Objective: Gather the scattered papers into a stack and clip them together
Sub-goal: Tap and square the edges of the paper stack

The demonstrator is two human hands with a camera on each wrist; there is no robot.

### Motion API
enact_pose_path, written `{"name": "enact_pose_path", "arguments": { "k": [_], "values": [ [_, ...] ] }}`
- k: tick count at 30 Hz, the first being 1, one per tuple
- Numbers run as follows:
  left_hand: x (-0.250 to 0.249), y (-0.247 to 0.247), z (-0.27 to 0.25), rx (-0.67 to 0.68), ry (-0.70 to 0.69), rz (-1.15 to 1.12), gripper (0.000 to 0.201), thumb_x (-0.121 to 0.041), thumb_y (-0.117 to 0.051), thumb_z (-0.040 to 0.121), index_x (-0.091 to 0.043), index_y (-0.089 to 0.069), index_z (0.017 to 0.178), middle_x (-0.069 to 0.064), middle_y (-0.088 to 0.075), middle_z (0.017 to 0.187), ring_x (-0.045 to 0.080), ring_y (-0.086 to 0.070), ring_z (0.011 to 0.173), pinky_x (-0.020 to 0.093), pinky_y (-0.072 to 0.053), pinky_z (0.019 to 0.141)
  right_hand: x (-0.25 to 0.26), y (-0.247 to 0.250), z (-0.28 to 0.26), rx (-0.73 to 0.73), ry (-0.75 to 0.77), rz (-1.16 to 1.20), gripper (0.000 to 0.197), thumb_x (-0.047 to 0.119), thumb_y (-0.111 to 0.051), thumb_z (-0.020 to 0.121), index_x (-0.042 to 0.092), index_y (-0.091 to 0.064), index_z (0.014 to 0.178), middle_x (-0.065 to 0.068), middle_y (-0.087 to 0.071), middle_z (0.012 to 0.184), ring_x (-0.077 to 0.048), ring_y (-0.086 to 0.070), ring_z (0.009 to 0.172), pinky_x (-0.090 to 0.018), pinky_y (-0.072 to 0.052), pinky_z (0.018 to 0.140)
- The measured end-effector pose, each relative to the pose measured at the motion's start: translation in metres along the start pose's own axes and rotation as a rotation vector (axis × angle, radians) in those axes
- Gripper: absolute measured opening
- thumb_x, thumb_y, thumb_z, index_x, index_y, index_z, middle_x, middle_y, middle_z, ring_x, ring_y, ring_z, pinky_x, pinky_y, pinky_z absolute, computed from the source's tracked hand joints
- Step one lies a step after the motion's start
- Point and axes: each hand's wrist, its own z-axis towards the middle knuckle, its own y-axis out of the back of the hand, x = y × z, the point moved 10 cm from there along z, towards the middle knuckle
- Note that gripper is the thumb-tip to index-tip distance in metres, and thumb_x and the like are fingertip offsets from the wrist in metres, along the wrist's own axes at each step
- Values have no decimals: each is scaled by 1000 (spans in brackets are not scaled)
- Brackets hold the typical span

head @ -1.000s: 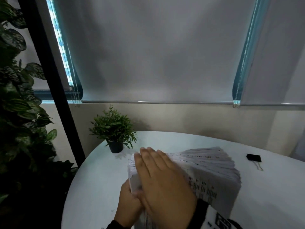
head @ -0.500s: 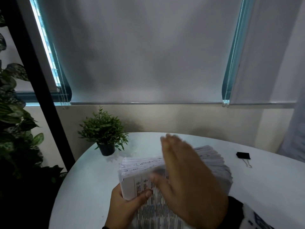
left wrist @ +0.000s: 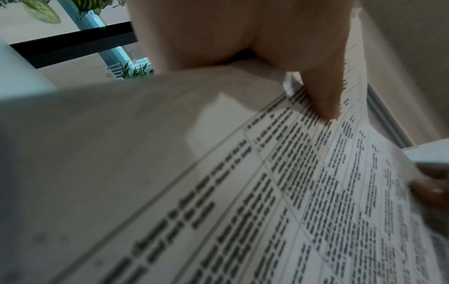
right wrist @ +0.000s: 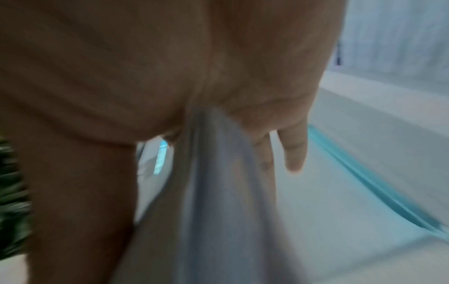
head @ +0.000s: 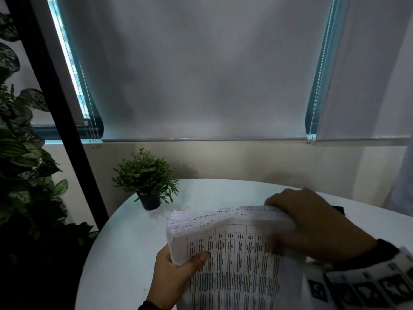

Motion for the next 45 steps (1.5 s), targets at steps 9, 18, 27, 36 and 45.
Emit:
{"name": "enact_pose_path", "arguments": {
  "k": [9, 18, 27, 36, 45],
  "values": [
    [2, 3, -2, -135, -7, -21, 57, -54, -90, 34, -23, -76, 80, 0, -77, 84, 16, -73, 78, 19, -55, 59, -43, -55, -28, -579, -194, 1178, 56, 49, -90, 41, 26, -65, 85, 10, -71, 88, -3, -67, 75, -16, -52, 67],
    [-4, 4, -3, -327, 4, 77, 30, -22, -83, 65, -33, -63, 85, -12, -73, 75, 5, -68, 70, 13, -47, 58, -24, -55, -25, -690, -293, 1158, 42, 11, -82, 62, 30, -60, 93, 32, -67, 79, 14, -62, 72, -1, -44, 55],
    [-18, 11, 4, -151, -40, 19, 92, -51, -90, 22, -30, -60, 106, -10, -75, 95, 8, -71, 84, 18, -56, 60, -50, -100, -27, -594, -450, 1278, 40, 6, -86, 56, 28, -65, 81, 26, -70, 69, 6, -66, 66, -8, -48, 50],
    [-18, 9, 23, -81, 26, 12, 27, -11, -85, 61, -19, -75, 86, 4, -77, 86, 22, -73, 80, 25, -57, 63, 26, 34, -42, -874, -115, 595, 78, 61, -64, 71, 28, -37, 136, 21, -39, 135, 2, -37, 126, -25, -34, 106],
    [-26, 6, 20, -97, 17, 165, 42, 15, -47, 89, -22, -52, 70, -20, -61, 45, -3, -61, 51, 2, -44, 50, 150, -39, 33, -290, 241, -44, 69, 67, -39, 80, 18, -65, 120, 1, -65, 123, -14, -61, 115, -37, -49, 96]
  ]
}}
